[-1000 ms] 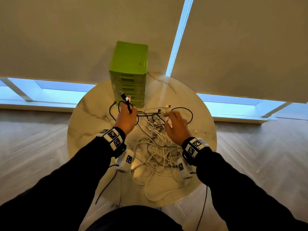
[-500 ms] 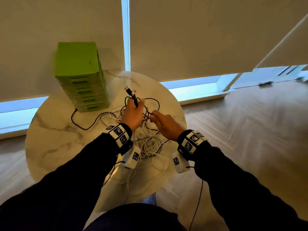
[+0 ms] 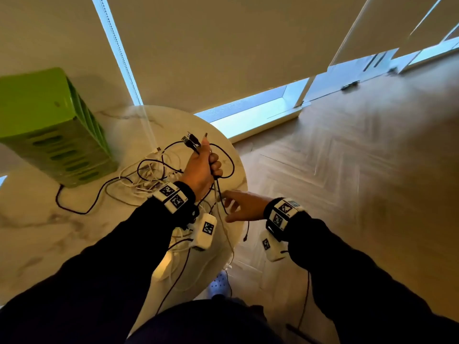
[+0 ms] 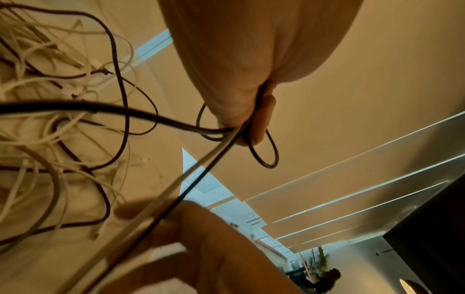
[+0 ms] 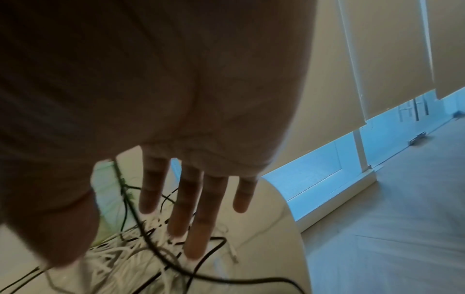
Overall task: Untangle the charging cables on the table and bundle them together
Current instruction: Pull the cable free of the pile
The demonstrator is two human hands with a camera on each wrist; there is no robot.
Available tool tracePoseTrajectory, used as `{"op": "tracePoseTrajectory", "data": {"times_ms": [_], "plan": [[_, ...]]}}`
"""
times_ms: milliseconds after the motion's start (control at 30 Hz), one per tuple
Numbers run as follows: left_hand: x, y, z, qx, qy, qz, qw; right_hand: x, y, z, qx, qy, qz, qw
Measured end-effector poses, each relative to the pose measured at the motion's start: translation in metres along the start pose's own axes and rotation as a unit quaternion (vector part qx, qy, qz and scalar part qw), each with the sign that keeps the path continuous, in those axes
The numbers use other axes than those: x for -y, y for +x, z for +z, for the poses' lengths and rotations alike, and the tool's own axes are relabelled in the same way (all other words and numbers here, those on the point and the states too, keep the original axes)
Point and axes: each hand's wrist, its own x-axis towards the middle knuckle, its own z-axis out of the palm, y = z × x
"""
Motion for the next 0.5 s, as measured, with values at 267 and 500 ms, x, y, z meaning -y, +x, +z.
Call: {"op": "tracePoseTrajectory", "data": {"times_ms": [267,500], "plan": [[0.02,0.008,-0.005,0.018,0.18,0.076,0.98,-0.006,-0.016,-0.012,-0.186,0.061,-0.013,0.981],[0.022,0.006,0.004,0.005,0.085,0.017,0.996,-0.004,-0.011,-0.008,-0.123,0.002,-0.062,0.99]]}}
